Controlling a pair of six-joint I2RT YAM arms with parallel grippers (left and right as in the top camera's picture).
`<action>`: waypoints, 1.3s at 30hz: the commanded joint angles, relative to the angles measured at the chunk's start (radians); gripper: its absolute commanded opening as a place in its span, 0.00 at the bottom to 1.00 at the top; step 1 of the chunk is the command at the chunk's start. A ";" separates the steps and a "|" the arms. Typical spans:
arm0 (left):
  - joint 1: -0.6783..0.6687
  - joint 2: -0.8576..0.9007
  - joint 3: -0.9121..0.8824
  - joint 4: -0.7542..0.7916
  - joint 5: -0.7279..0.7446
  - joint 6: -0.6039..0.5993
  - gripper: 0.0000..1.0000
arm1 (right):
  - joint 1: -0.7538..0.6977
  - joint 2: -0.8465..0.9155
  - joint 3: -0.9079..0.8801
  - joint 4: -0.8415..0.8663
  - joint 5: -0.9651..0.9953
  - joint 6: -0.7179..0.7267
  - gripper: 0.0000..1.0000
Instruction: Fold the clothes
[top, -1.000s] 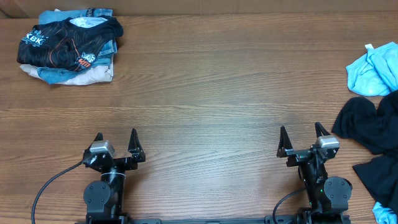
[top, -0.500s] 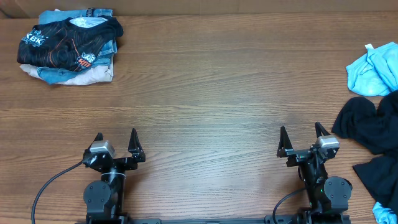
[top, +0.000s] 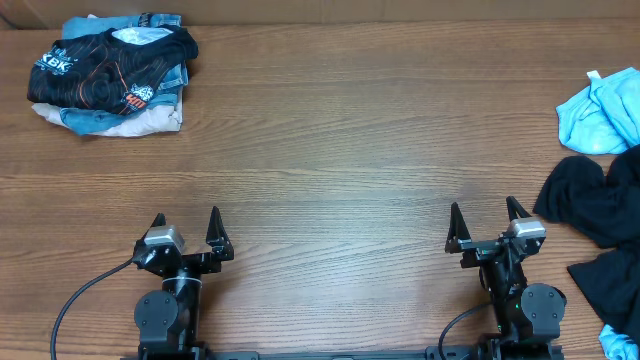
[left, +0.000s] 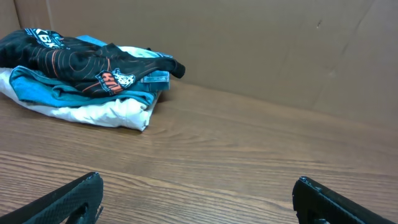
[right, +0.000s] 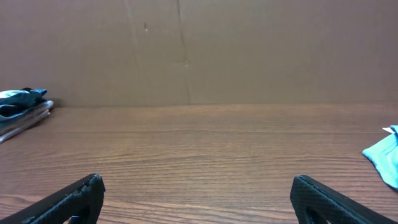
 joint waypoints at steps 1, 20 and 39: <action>0.008 -0.011 -0.004 0.003 -0.010 0.012 1.00 | 0.005 -0.012 -0.011 0.005 0.010 -0.003 1.00; 0.008 -0.011 -0.004 0.003 -0.010 0.012 1.00 | 0.005 -0.012 -0.011 0.005 0.010 -0.003 1.00; 0.008 -0.011 -0.004 0.003 -0.010 0.012 1.00 | 0.005 -0.012 -0.010 0.283 -0.542 0.496 1.00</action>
